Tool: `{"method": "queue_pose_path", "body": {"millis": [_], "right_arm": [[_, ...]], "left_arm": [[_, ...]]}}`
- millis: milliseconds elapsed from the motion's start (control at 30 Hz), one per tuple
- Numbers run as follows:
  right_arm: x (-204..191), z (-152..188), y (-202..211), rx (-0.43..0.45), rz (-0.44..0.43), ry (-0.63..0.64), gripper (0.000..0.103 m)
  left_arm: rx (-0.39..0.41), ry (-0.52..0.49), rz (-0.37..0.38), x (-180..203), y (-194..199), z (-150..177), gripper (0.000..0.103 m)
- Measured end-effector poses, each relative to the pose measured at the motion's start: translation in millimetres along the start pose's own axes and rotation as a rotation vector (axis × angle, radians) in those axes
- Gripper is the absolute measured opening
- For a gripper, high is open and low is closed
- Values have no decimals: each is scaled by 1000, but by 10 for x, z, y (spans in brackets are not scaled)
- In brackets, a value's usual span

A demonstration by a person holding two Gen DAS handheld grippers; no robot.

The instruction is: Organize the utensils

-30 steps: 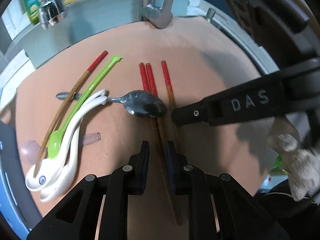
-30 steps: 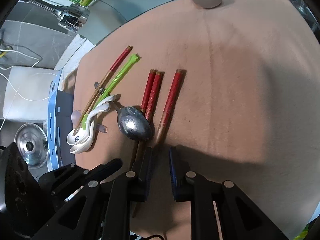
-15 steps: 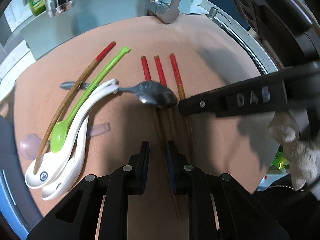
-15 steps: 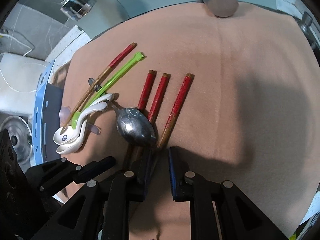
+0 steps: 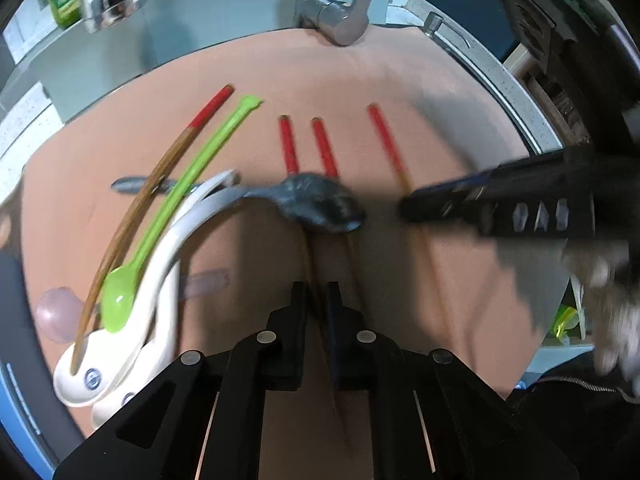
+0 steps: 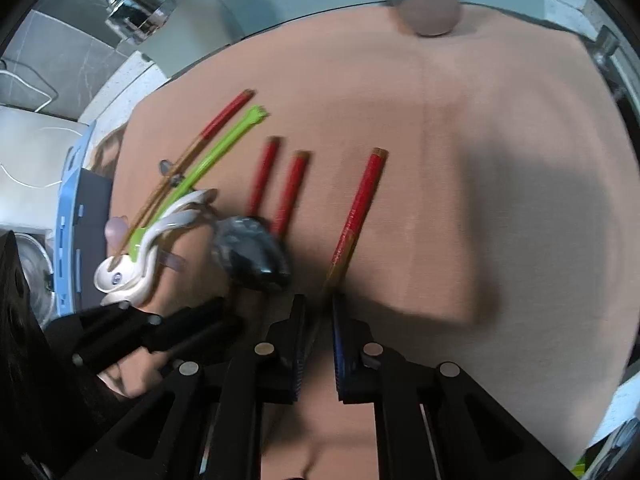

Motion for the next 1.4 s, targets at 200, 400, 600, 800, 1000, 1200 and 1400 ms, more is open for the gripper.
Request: {"method": "queue_pose_path", "body": {"millis": [200, 400, 600, 800, 1000, 1200, 1400], "right_arm": [[106, -22, -11, -21, -34, -38, 12], [96, -17, -2, -2, -32, -19, 10], [357, 80, 54, 14, -128, -116, 6], [508, 123, 145, 37, -167, -181, 6], [621, 133, 323, 83, -178, -202, 6], [629, 100, 472, 109, -208, -211, 6], [180, 13, 691, 135, -291, -142, 6]], "left_arm": [[-20, -11, -14, 11, -48, -62, 7], [-11, -17, 12, 131, -110, -175, 7], [-3, 71, 125, 183, -111, -141, 6], [37, 80, 155, 376, -87, -227, 5], [104, 91, 162, 368, 165, -281, 5], [152, 109, 129, 243, 384, -310, 5], [220, 157, 89, -91, 789, -171, 5]]}}
Point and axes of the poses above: each gripper's, at about its wrist camera, not at the fingertips, and y roughly against the way its jaws point, x to its right, z to its underside, the point moved 2 cm from there along -y, roughly the way its jaws point, and after that the axes turned 1 degree about x, right-handed, at the moved point
